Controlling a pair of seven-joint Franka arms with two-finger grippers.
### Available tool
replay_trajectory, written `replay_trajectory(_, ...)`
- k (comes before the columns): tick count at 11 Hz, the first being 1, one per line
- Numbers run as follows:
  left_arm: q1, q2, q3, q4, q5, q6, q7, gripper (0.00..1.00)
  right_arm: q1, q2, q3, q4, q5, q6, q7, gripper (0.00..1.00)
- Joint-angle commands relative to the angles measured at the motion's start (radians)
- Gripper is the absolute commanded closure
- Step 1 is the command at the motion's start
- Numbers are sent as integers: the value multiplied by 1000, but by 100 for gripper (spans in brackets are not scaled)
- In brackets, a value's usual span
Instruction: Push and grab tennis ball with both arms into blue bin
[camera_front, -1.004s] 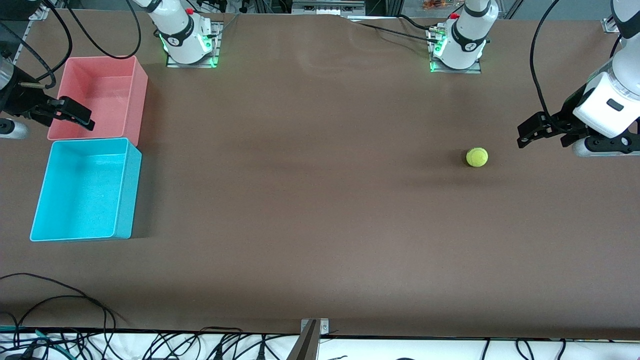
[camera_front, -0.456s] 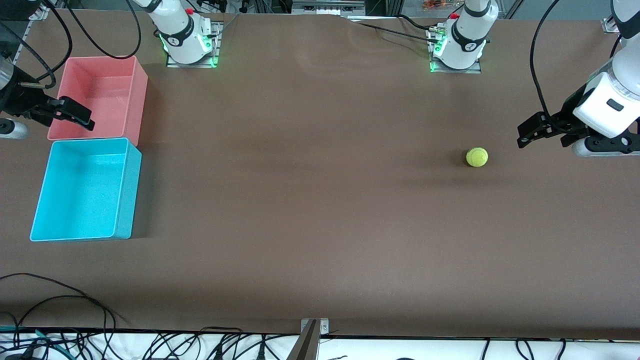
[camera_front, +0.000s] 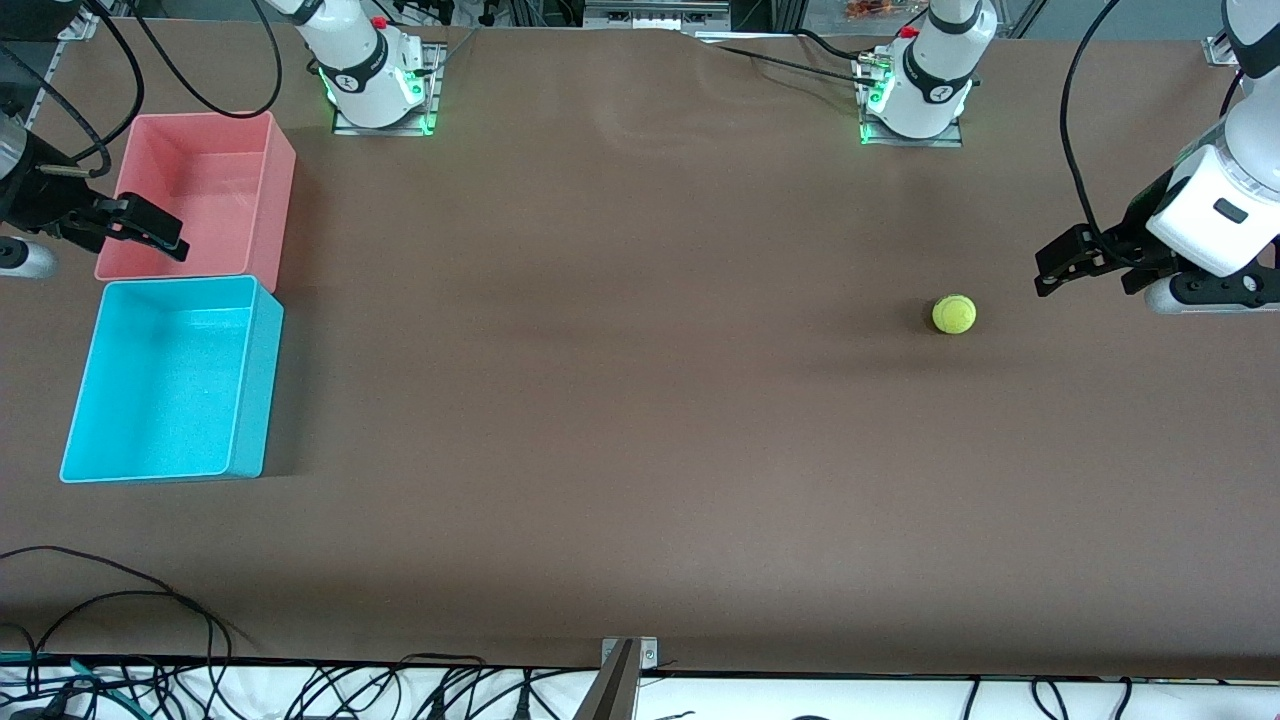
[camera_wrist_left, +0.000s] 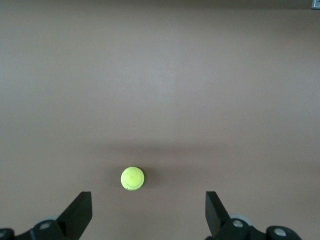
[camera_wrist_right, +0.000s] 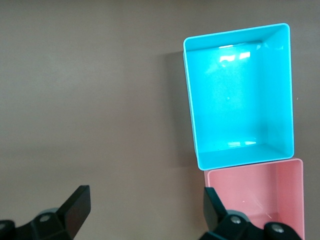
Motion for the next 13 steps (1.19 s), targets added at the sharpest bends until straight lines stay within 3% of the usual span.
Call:
replay_trajectory(1, 1, 3, 2, 12, 9, -14, 14, 0, 1, -2, -5, 13, 13, -12, -5, 0)
replay_trajectory(13, 13, 1, 6, 16, 9, -40, 26, 0, 0, -2, -5, 13, 13, -10, -5, 0)
